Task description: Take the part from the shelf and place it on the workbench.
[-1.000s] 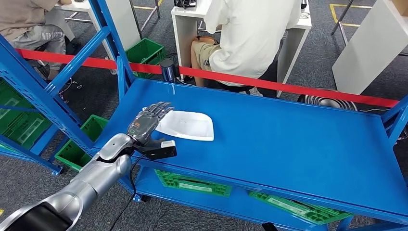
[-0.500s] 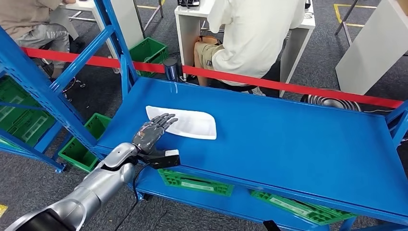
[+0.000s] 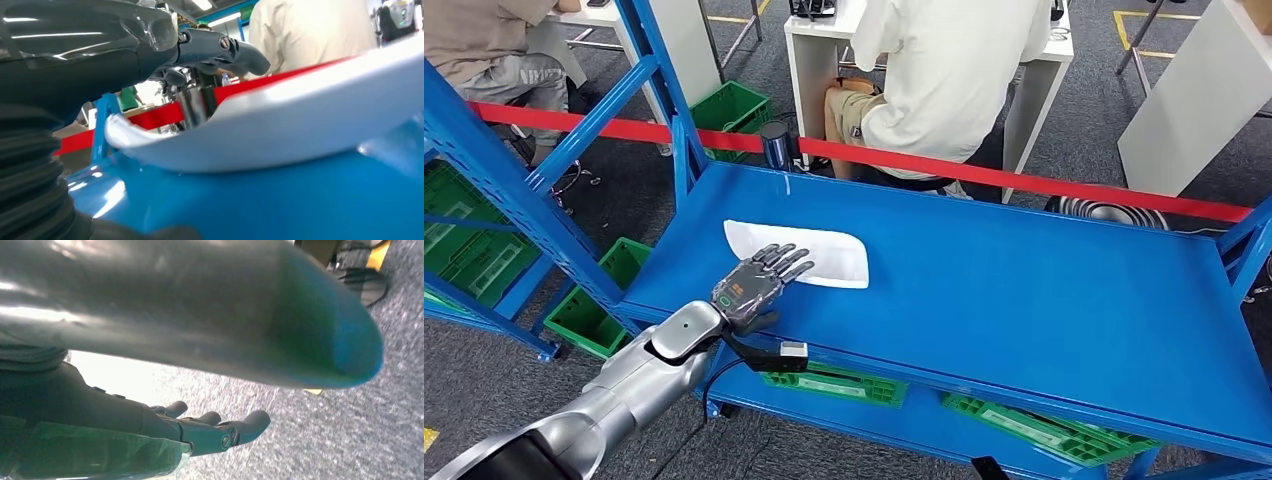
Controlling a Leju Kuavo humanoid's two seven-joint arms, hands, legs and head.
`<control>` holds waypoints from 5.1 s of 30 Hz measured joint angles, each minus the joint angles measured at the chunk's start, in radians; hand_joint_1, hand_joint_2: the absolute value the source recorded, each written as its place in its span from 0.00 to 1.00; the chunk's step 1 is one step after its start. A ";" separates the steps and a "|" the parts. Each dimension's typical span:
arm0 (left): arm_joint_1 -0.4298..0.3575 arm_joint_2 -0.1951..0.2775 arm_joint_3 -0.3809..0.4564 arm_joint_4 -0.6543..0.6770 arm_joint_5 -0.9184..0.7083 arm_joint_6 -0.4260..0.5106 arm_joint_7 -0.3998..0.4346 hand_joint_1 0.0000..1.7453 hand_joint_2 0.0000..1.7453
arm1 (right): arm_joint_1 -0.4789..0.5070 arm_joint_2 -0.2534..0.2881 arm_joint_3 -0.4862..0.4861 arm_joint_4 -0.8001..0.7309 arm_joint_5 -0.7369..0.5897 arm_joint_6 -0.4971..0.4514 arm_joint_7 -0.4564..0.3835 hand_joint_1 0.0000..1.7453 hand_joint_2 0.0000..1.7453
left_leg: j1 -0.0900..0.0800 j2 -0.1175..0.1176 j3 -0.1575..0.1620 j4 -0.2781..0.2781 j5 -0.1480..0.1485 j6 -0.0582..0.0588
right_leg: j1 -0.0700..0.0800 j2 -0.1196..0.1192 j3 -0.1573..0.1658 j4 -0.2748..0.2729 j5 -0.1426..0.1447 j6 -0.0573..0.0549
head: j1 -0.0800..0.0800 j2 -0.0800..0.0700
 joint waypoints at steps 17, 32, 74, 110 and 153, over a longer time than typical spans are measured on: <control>0.017 0.016 -0.035 0.021 0.035 -0.005 -0.039 1.00 1.00 | 0.010 -0.018 -0.002 0.001 0.026 0.006 0.001 0.00 0.00 | 0.013 -0.004 -0.013 0.005 0.009 -0.031 | -0.016 0.001 0.004 0.008 -0.017 0.012 | 0.000 0.000; 0.032 0.036 -0.032 0.020 0.055 0.013 -0.056 1.00 1.00 | 0.003 -0.019 -0.002 0.001 0.037 0.017 0.002 0.00 0.00 | 0.006 -0.003 -0.010 -0.015 0.025 0.000 | -0.008 0.004 0.008 0.004 -0.018 0.013 | -0.001 0.000; 0.150 -0.007 -0.004 -0.180 0.387 -0.076 -0.080 0.00 0.00 | 0.027 -0.020 -0.060 0.006 0.053 0.017 -0.014 0.00 0.00 | 0.006 -0.004 -0.008 0.000 0.013 -0.014 | -0.014 -0.001 -0.008 0.027 -0.025 0.034 | 0.002 0.000; 0.173 0.018 -0.134 -0.332 0.065 0.152 0.197 0.00 1.00 | 0.066 -0.023 -0.102 0.006 0.000 0.002 -0.039 0.00 0.00 | 0.005 -0.007 -0.036 0.043 -0.012 -0.029 | -0.016 0.002 0.006 0.000 -0.014 0.005 | -0.002 0.000; 0.298 -0.033 0.251 -0.379 -0.073 0.267 0.029 0.00 1.00 | 0.094 -0.026 -0.082 0.005 -0.097 -0.027 -0.069 0.00 0.00 | 0.003 -0.006 -0.014 0.003 0.001 -0.005 | -0.003 0.006 0.004 0.001 -0.014 0.005 | -0.004 0.000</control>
